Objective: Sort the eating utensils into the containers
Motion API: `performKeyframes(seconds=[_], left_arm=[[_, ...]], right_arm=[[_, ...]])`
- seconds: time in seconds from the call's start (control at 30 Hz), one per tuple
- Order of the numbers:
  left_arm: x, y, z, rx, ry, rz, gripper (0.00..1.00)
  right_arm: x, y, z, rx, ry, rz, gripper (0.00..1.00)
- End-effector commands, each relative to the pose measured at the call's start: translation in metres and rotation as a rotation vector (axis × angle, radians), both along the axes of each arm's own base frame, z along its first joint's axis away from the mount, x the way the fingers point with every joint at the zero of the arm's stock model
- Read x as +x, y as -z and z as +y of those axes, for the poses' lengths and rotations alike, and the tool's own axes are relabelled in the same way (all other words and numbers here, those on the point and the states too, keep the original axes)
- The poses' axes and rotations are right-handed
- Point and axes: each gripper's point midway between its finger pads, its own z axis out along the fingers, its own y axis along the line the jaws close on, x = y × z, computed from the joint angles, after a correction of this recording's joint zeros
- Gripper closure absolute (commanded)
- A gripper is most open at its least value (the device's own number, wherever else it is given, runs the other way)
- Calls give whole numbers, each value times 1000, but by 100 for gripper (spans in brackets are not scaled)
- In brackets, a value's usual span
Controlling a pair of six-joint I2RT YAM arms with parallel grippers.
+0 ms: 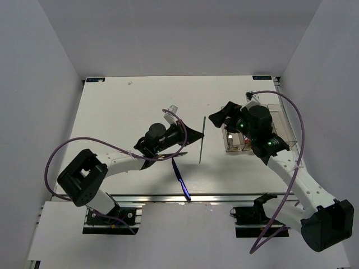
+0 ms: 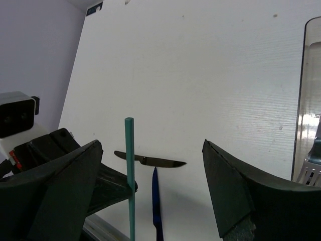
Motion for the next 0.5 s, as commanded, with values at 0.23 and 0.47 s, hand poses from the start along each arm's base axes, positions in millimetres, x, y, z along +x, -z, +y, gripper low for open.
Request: performKeyframes(seconds=[0.23, 0.47], left_arm=[[-26, -54, -14, -229, 168, -124, 100], [-21, -42, -18, -201, 160, -100, 100]], right_arm=[[-6, -3, 40, -8, -161, 11, 44], [-12, -4, 60, -9, -241, -9, 84]])
